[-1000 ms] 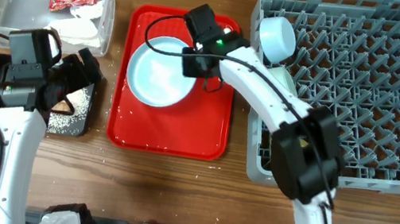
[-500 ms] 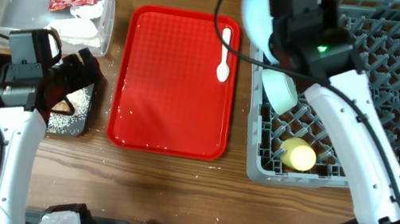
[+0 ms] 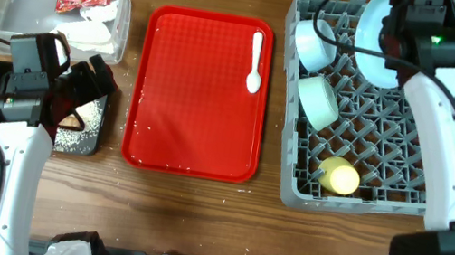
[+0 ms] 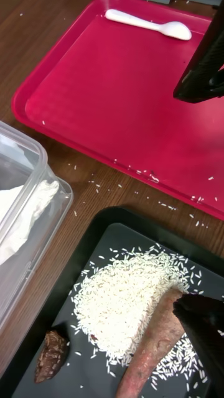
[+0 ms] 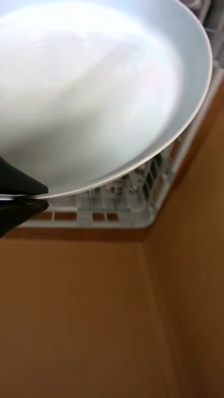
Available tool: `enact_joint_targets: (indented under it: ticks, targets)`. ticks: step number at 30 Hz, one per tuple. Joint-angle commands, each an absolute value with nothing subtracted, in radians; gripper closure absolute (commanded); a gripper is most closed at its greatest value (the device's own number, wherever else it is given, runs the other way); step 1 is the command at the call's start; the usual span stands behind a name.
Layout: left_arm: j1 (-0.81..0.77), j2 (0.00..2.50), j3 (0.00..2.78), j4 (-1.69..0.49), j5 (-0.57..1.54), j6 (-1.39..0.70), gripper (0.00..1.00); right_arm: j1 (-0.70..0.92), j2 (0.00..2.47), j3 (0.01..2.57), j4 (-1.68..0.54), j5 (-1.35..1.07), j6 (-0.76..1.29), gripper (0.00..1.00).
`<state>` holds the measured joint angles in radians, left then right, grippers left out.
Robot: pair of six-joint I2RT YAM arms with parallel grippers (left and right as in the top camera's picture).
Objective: Sort waste into correct bins and load items into the dishwasher rack
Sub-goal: 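Stand the light-blue plate upright in the rack and release it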
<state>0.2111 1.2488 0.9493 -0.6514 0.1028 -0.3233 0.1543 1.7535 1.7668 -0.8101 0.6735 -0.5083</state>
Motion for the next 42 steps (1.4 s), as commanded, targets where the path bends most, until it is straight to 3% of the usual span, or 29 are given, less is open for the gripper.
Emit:
enact_joint_targets:
  ticks: [1, 12, 19, 29, 31, 32, 38, 42]
  targets:
    - [0.218, 1.240, 0.963, -0.651, 0.099, -0.322, 0.00, 0.118, 1.830, 1.752, -0.804, 0.574, -0.524, 0.96]
    - [0.218, 1.240, 0.963, -0.651, 0.099, -0.322, 0.00, 0.118, 1.919, 1.752, -0.794, 0.508, -0.512, 0.96]
    - [0.218, 1.240, 0.963, -0.651, 0.100, -0.322, 0.00, 0.114, 1.919, 1.752, -0.775, 0.722, -0.464, 0.96]
    - [0.218, 1.240, 0.963, -0.651, 0.099, -0.322, 0.00, 0.126, 1.919, 1.752, -0.779, 0.744, -0.441, 0.96]
    - [0.218, 1.240, 0.963, -0.651, 0.099, -0.322, 0.00, 0.153, 1.919, 1.752, -0.775, 0.744, -0.442, 0.43]
    - [0.218, 1.240, 0.963, -0.651, 0.099, -0.322, 0.00, 0.161, 1.919, 1.752, -0.772, 0.744, -0.442, 0.00]
    - [0.218, 1.240, 0.963, -0.651, 0.099, -0.322, 0.00, 0.172, 1.892, 1.787, -0.789, 0.669, -0.284, 0.00]
    - [0.218, 1.240, 0.963, -0.651, 0.099, -0.322, 0.00, 0.193, 1.822, 1.842, -0.888, 0.335, -0.284, 0.00]
